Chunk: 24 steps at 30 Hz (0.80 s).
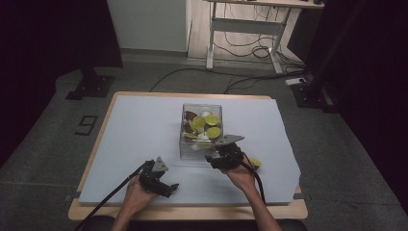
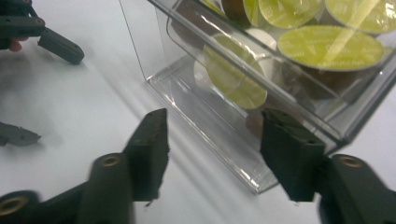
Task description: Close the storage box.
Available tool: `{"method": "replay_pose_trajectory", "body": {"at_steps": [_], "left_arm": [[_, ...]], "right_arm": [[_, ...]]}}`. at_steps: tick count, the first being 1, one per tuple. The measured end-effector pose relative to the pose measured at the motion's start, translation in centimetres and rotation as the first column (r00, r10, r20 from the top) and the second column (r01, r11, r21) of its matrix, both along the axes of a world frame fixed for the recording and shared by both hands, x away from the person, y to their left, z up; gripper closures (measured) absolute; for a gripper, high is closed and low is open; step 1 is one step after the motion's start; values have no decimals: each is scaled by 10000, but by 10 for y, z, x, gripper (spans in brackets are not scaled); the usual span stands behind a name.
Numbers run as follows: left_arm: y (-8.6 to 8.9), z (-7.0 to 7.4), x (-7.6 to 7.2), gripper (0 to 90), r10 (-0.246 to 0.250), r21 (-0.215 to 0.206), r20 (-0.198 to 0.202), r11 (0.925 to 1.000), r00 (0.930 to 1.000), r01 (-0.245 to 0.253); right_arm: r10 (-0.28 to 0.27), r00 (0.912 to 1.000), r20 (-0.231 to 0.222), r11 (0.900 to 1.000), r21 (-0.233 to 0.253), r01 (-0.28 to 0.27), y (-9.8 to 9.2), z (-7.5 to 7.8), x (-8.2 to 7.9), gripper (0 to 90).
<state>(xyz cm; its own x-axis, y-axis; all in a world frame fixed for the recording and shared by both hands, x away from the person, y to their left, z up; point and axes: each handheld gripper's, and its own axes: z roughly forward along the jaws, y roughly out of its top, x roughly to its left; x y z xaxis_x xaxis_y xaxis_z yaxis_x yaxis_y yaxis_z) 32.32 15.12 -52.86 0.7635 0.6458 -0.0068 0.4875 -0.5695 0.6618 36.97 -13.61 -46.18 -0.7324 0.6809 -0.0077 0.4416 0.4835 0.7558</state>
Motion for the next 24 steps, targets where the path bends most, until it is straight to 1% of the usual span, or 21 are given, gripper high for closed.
{"method": "replay_pose_trajectory", "body": {"at_steps": [3, 9, 17, 24], "left_arm": [[0, 0, 0, 0, -34, 21, -5, 10000, 10000, 34], [1, 0, 0, 0, -79, 20, 3, 10000, 10000, 79], [1, 0, 0, 0, -76, 9, 10, 10000, 10000, 76], [1, 0, 0, 0, -69, 0, 5, 10000, 10000, 69]], "right_arm": [[174, 9998, -76, 9998, 98, -173, -2, 1, -2, 338], [262, 9997, 17, 9997, 2, -262, -3, 3, -8, 252], [211, 9997, 102, 9997, 90, -212, -10, 8, -15, 230], [99, 9997, 218, 10000, -3, -99, -16, 12, -21, 209]]}}
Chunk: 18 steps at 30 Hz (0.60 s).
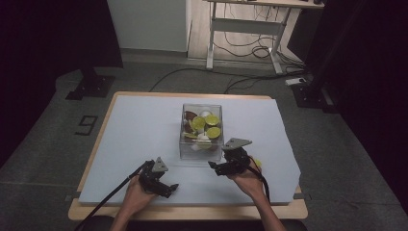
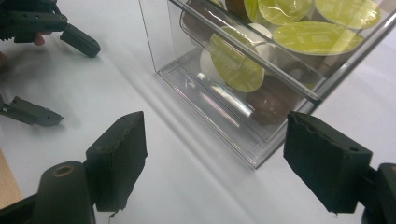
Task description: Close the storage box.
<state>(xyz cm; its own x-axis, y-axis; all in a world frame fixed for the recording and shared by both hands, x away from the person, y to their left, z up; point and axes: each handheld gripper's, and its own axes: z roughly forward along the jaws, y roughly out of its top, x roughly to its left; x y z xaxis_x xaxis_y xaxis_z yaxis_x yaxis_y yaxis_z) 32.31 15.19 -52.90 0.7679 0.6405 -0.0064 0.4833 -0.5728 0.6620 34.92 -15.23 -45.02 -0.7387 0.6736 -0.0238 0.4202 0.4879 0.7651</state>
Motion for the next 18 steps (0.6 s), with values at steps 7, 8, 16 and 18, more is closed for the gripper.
{"method": "replay_pose_trajectory", "body": {"at_steps": [7, 8, 16, 18], "left_arm": [[0, 0, 0, 0, 7, -7, -6, 10000, 10000, -7], [0, 0, 0, 0, 8, -10, -4, 10000, 10000, -8], [0, 0, 0, 0, 12, -10, -3, 10000, 10000, -12], [0, 0, 0, 0, 11, -14, -5, 10000, 10000, -11]], "right_arm": [[-66, 10000, 34, 10000, -64, 67, -6, 4, -2, 155], [-87, 10000, 25, 9999, -82, 87, -6, 4, -3, 153], [-191, 9997, 118, 9995, -238, 193, -19, 8, -6, 136], [-238, 9996, 151, 9994, -231, 242, -22, 9, -6, 131]]}}
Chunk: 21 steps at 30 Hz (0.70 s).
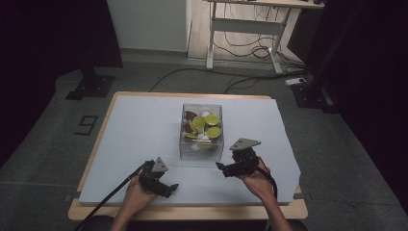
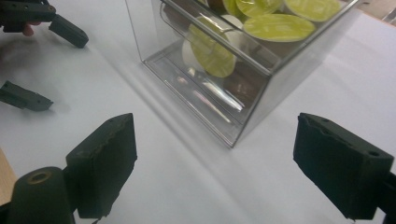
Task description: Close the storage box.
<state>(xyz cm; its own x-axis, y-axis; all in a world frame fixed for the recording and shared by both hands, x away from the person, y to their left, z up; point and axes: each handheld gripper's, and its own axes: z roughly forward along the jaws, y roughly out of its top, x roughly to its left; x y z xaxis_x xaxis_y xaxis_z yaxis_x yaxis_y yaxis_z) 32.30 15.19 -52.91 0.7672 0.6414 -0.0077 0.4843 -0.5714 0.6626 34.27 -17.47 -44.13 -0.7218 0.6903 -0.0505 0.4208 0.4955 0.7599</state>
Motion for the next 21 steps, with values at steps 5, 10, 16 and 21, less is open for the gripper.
{"method": "replay_pose_trajectory", "body": {"at_steps": [5, 10, 16, 21], "left_arm": [[0, 0, 0, 0, 1, -1, 2, 10000, 10000, -1], [0, 0, 0, 0, 1, 2, -1, 10000, 10000, -1], [0, 0, 0, 0, 3, -3, 4, 10000, 10000, -3], [0, 0, 0, 0, -4, 0, 4, 10000, 10000, 4]], "right_arm": [[-159, 9999, 66, 9998, -146, 160, -10, 1, -2, 102], [-391, 9992, 89, 9991, -184, 393, -20, 1, -4, 84], [-649, 9977, 182, 9978, -137, 651, -30, 0, -6, 64], [-807, 9962, 340, 9966, -162, 812, -40, -2, -9, 59]]}}
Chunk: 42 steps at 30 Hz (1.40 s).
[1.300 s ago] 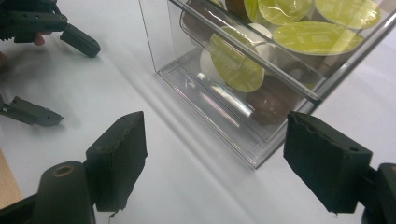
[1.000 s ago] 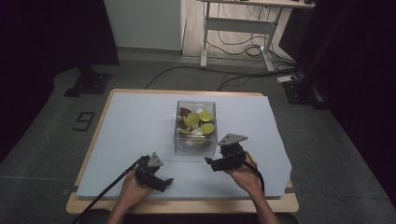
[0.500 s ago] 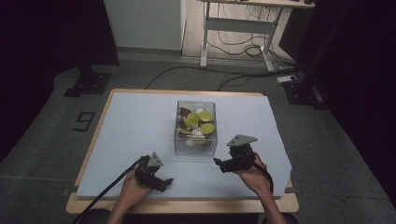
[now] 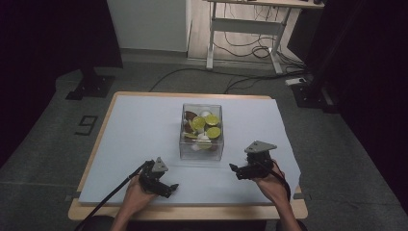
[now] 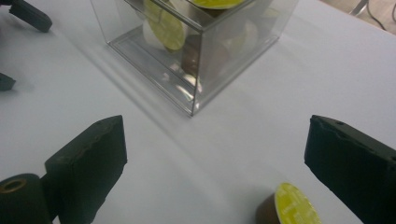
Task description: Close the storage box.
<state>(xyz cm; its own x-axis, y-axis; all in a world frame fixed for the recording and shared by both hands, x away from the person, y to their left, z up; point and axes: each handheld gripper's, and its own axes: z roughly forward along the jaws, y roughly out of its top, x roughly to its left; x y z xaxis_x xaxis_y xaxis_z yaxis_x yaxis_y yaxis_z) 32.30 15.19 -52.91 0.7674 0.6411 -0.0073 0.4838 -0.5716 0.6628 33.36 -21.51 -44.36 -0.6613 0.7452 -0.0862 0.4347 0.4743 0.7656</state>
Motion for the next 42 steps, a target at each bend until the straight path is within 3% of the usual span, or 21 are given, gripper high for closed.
{"method": "replay_pose_trajectory", "body": {"at_steps": [8, 19, 42], "left_arm": [[0, 0, 0, 0, 6, -7, 5, 10000, 10000, -6], [0, 0, 0, 0, 3, -3, 5, 10000, 10000, -3], [0, 0, 0, 0, 12, -8, 11, 10000, 10000, -12]], "right_arm": [[-373, 9992, 120, 9992, 128, 372, -18, -3, -3, 59], [-911, 9958, -19, 9958, -92, 911, -41, -16, -6, 39], [-1820, 9781, -1014, 9832, -30, 1827, -72, -59, -6, 0]]}}
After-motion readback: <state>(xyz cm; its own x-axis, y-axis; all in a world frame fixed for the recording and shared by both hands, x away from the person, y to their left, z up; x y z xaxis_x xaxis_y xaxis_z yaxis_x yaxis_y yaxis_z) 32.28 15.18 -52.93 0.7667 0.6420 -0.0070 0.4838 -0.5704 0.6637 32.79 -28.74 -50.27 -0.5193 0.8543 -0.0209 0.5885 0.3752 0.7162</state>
